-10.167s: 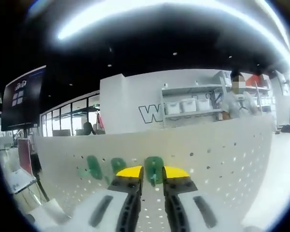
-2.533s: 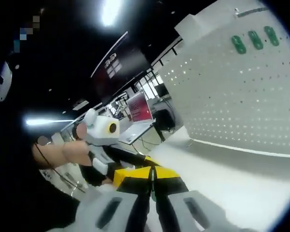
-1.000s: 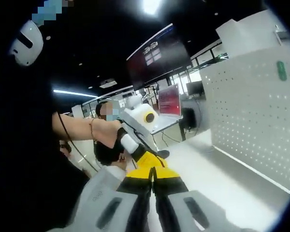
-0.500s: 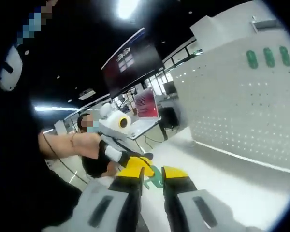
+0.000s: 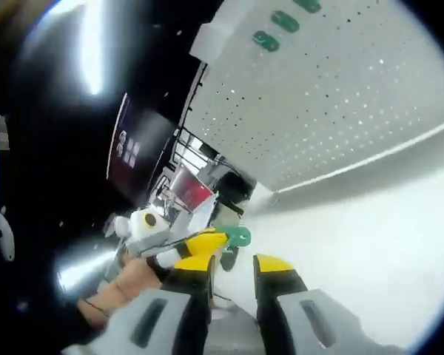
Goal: Insert the hook assembly into the mounting plate slot until the hook locks in place.
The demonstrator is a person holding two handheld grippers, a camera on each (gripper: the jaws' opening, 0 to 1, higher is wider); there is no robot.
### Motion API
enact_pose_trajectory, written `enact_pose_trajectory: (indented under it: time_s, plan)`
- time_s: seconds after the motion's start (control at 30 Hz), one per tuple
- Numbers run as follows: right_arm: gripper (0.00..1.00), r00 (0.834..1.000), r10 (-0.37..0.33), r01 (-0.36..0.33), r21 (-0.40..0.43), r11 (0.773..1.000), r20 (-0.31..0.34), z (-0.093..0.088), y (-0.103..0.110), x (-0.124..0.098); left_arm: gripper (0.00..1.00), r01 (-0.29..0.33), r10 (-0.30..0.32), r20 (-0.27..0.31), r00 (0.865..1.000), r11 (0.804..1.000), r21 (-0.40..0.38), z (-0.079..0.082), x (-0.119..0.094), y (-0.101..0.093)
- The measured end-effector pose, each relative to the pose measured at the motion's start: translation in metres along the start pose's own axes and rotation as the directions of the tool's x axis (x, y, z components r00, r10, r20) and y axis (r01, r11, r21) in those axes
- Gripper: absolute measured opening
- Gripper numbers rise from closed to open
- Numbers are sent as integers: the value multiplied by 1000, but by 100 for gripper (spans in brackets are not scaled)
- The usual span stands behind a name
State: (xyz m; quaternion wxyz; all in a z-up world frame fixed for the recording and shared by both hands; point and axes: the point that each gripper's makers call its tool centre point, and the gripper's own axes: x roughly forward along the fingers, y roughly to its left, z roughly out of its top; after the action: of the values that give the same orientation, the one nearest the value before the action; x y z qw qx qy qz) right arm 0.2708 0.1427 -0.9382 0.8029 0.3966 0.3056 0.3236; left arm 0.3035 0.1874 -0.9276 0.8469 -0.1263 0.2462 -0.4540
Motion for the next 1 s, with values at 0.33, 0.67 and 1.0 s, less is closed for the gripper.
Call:
enact_pose_trajectory:
  time_s: [0.33,0.67,1.0]
  plan:
    - [15,978,102,-167,391,905,180,12,14,1,1,21,-25,59,998,998,65,14,3,-10]
    - [13,962,94,-227,554,801,258,28,-12,9,1,27,-35,58,998,990,140,13,10,-22]
    - [7,961,74,-224,589,776,267,21,-15,9,1,37,-48,55,997,983,182,10,13,-26]
